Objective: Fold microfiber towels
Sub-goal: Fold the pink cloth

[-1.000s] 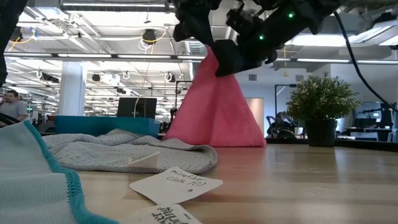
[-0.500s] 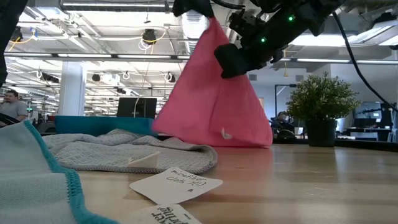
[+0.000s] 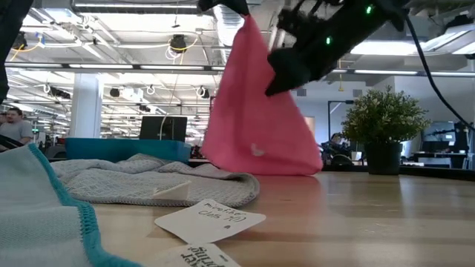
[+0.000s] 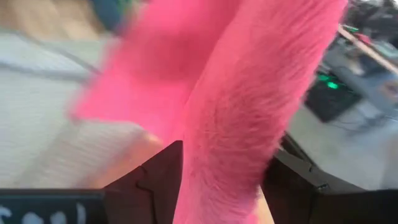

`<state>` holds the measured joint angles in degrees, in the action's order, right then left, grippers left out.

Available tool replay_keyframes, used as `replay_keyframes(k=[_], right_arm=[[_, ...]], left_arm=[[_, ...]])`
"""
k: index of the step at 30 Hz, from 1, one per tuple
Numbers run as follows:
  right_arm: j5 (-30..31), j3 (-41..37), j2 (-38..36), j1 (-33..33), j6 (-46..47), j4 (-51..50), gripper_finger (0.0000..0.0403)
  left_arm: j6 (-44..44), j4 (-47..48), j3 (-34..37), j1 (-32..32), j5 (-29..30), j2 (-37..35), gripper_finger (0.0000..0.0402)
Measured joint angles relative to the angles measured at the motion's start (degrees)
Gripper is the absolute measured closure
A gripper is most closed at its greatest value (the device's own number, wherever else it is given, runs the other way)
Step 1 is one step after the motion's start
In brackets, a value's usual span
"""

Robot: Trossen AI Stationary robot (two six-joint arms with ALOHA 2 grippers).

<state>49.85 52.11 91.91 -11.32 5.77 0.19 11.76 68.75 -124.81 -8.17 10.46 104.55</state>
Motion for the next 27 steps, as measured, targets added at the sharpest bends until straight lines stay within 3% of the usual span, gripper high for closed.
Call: replay_keyframes(k=[8,19,27], right_arm=[[-3.67,-0.06,0.21,-3.05,0.25,0.21,0.0182],[-3.26,-0.06,0.21,-7.00,-0.16,0.26,0.0182],[5.71,1.72,-2.17,-6.81,3.22,0.07,0.0182]], left_arm=[[1.40,-0.63,0.07,-0.19,1.64,0.17,0.0401],[0.71,-4.14,0.02,0.07,0.57,0.17,0.0401],[2.32,3.69,0.01,0.74,-2.24,0.20,0.0401]])
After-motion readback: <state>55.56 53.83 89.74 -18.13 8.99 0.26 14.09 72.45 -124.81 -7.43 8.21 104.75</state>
